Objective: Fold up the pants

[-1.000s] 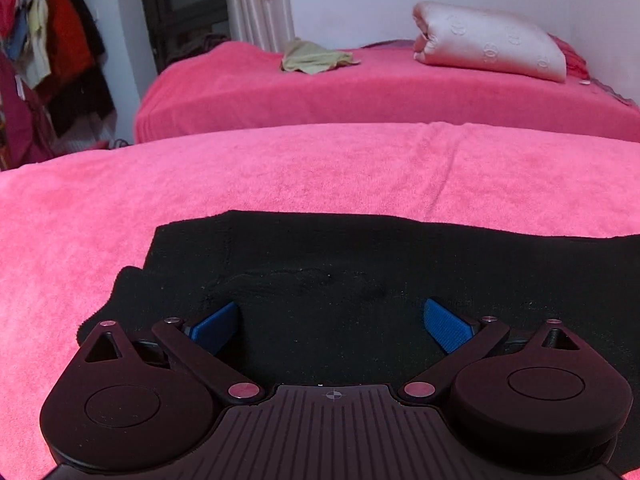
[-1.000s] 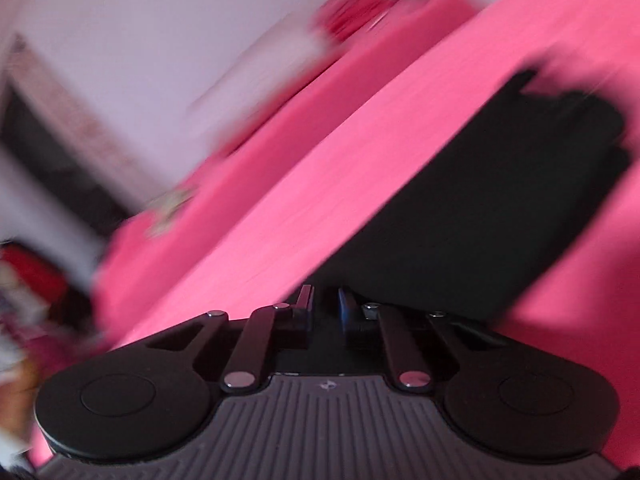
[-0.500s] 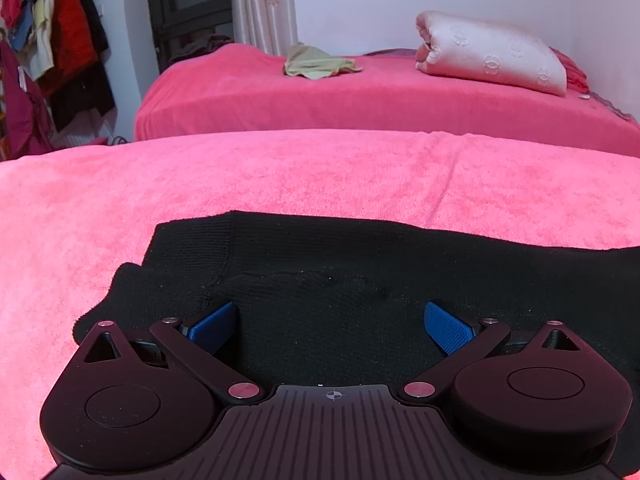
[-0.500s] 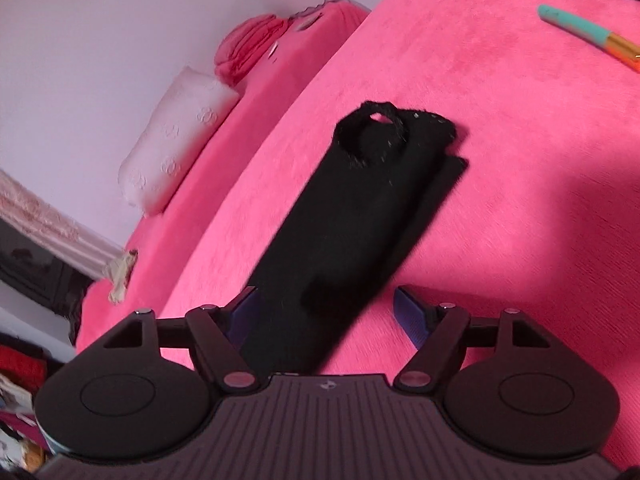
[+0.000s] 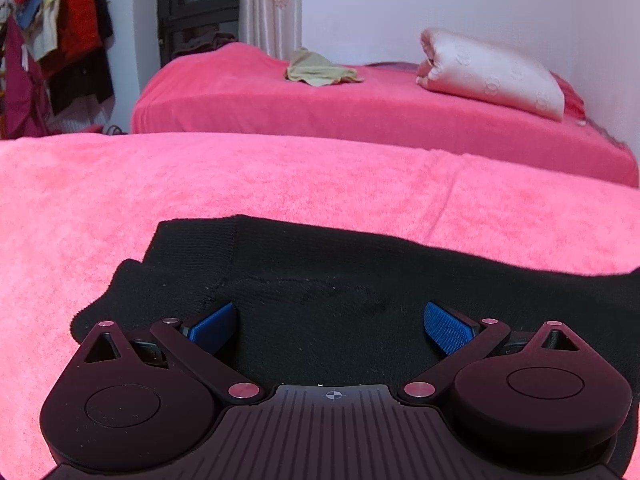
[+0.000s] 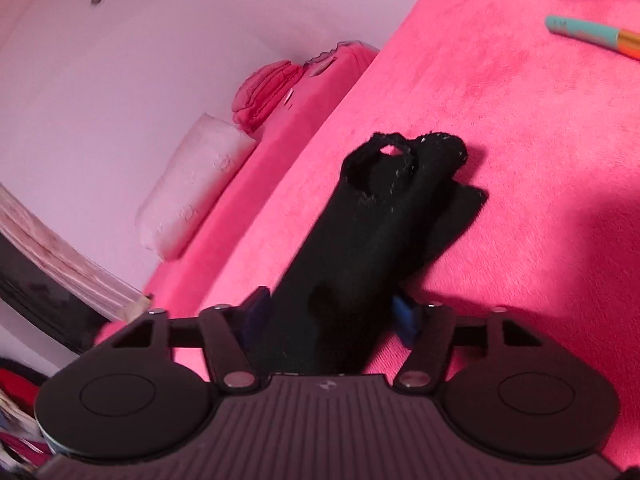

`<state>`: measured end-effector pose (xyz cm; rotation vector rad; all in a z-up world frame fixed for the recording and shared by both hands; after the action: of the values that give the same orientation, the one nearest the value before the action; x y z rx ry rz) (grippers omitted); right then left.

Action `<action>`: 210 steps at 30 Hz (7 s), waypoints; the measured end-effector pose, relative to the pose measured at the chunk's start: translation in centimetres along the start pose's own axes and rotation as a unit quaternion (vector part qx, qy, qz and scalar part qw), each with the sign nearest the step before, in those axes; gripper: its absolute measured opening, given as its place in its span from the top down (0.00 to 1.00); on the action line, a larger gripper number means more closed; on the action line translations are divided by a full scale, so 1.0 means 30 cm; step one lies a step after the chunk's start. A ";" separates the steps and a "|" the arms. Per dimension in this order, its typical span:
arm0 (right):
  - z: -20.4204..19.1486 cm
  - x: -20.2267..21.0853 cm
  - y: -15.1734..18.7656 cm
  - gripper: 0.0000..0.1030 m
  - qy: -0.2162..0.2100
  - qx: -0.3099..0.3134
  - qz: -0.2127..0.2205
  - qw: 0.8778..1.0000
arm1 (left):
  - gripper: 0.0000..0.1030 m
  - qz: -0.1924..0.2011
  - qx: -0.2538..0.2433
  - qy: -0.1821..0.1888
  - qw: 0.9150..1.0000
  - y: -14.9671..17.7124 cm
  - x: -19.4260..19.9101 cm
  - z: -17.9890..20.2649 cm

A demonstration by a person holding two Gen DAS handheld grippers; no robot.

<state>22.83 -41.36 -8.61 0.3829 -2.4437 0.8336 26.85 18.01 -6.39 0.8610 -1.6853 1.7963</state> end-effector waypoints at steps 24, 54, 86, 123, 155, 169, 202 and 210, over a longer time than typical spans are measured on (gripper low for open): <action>-0.736 -0.045 1.117 0.27 0.108 0.824 0.133 0.541 | 0.00 0.084 0.030 0.010 0.996 -0.057 0.188 -0.011; -0.671 0.061 0.628 0.03 -0.013 0.636 -0.078 0.768 | 0.00 -0.030 -0.054 0.046 0.997 0.031 0.064 0.306; -0.574 0.018 0.298 0.06 0.007 0.513 -0.147 0.846 | 0.00 -0.097 0.085 0.244 0.961 0.091 0.154 0.065; -0.958 -0.282 0.720 0.82 -0.084 0.611 -0.217 0.757 | 0.00 -0.047 0.089 0.185 0.978 0.132 0.168 0.075; -1.281 -0.259 0.782 0.13 -0.217 0.562 -0.295 0.742 | 0.00 -0.025 0.173 0.135 0.975 0.135 0.284 -0.146; -1.446 -0.505 1.255 0.28 -0.193 0.620 -0.359 0.670 | 0.00 -0.043 0.188 0.098 0.976 0.172 0.232 -0.278; -0.695 -0.195 0.172 0.16 -0.286 0.292 -0.265 0.873 | 0.00 -0.050 0.075 0.330 0.940 0.040 0.157 0.258; -0.933 -0.243 0.359 0.09 -0.231 0.309 -0.343 0.856 | 0.00 -0.045 0.044 0.293 0.954 0.075 0.148 0.286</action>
<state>35.17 -14.71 0.92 1.7479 -2.0663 1.2583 23.05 9.08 -4.36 0.3676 -1.1722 1.8362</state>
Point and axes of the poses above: each gripper's, at about its wrist camera, not at the fingertips, and x roughly against the way its jaws point, z to its right, y to its underside, the point moved 7 cm from there along -x, roughly the way its jaws point, and after that the axes turned 10 degrees about -z, right-handed, at the moved point
